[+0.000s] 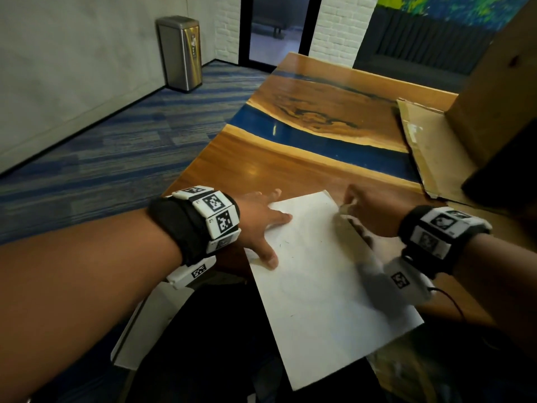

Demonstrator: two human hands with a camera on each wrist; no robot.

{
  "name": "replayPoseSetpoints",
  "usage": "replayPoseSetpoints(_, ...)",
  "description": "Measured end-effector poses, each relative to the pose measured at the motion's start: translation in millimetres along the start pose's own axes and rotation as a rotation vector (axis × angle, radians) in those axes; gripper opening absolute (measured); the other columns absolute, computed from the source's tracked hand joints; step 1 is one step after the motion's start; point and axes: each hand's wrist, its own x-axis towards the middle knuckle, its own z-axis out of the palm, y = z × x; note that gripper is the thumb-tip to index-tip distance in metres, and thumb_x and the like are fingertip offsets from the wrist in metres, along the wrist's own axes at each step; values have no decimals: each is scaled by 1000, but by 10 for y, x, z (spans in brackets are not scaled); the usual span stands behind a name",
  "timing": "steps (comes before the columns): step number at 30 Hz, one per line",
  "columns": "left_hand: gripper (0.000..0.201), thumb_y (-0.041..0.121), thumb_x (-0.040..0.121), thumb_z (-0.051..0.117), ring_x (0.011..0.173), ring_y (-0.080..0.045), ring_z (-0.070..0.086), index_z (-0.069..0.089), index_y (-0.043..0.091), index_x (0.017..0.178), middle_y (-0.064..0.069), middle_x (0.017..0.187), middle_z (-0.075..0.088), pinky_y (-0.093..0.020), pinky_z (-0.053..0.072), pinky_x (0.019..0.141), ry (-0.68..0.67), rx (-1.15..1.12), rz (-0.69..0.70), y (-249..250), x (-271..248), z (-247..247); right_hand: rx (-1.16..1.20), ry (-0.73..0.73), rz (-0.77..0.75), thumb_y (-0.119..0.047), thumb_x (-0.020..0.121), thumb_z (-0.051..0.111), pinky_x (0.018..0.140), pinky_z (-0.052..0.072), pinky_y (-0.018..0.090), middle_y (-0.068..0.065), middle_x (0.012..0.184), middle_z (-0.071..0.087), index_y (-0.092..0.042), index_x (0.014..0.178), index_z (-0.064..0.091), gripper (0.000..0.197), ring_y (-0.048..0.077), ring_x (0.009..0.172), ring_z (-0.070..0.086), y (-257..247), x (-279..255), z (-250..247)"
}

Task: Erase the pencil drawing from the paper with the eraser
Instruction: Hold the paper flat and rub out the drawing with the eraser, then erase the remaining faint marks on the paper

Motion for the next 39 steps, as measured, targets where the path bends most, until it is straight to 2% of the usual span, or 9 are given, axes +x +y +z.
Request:
replayPoseSetpoints(3, 116, 85, 67, 62, 153, -29, 5, 15, 31, 159, 2, 168, -8, -53, 21, 120, 109, -139, -141, -175, -90, 46, 39, -64, 110, -42, 96, 56, 68, 61, 38, -1, 90, 67, -31, 102, 57, 13, 18, 77, 67, 351, -9, -2)
replayPoseSetpoints(9, 102, 88, 67, 55, 134, -28, 36, 39, 26, 147, 1, 151, 34, -49, 42, 102, 144, -76, -269, -219, -188, 151, -210, 65, 73, -63, 88, 54, 87, 52, 39, -4, 121, 58, -39, 122, 50, 42, 18, 100, 56, 561, -144, 12)
replayPoseSetpoints(13, 67, 72, 80, 60, 123, -24, 40, 53, 27, 130, 1, 134, 42, -43, 43, 97, 219, -118, -276, -152, -235, 133, -104, 22, -30, -45, 94, 57, 82, 41, 26, -8, 118, 50, -35, 123, 53, 31, 12, 98, 48, 381, -373, 39)
replayPoseSetpoints(16, 54, 59, 84, 67, 120, -23, 42, 51, 29, 126, 3, 127, 43, -38, 42, 93, 273, -227, -282, -138, -230, 173, -113, -8, -78, -51, 92, 57, 88, 45, 30, -9, 117, 47, -38, 119, 54, 30, 13, 101, 45, 247, -476, 160)
replayPoseSetpoints(24, 59, 14, 92, 68, 131, -22, 49, 45, 23, 145, 0, 144, 51, -34, 42, 104, 515, -626, -239, -219, -168, 43, 27, 85, -14, -49, 94, 55, 96, 45, 30, -4, 132, 53, -27, 135, 52, 46, 15, 115, 51, 58, -496, 90)
replayPoseSetpoints(29, 47, 2, 85, 67, 104, -23, 64, 62, 36, 118, 0, 121, 65, -42, 56, 91, 791, -1029, -62, -358, -309, -456, 179, 66, 9, -46, 94, 59, 74, 46, 20, -5, 136, 57, -28, 142, 45, 53, 14, 104, 60, -44, -445, -167)
replayPoseSetpoints(32, 48, 4, 81, 66, 103, -25, 66, 68, 46, 104, 0, 117, 67, -52, 57, 89, 927, -1148, 33, -360, -410, -790, 570, 30, 24, -41, 94, 62, 60, 49, 20, -5, 121, 64, -31, 141, 46, 51, 13, 86, 63, -41, -352, -339)
replayPoseSetpoints(36, 39, 4, 91, 62, 104, -27, 68, 69, 37, 111, -3, 113, 70, -55, 57, 90, 945, -1282, 150, -273, -502, -1063, 1061, 110, -28, -27, 93, 65, 57, 44, 27, 2, 96, 65, -23, 114, 68, 21, 15, 71, 52, 10, -277, -445)
replayPoseSetpoints(39, 44, 16, 80, 72, 107, -31, 68, 66, 36, 119, -4, 115, 71, -58, 55, 91, 960, -1345, 247, -279, -561, -1114, 1238, 250, -98, -15, 94, 64, 51, 34, 26, 3, 76, 56, -13, 103, 73, 13, 12, 58, 43, 13, -276, -516)
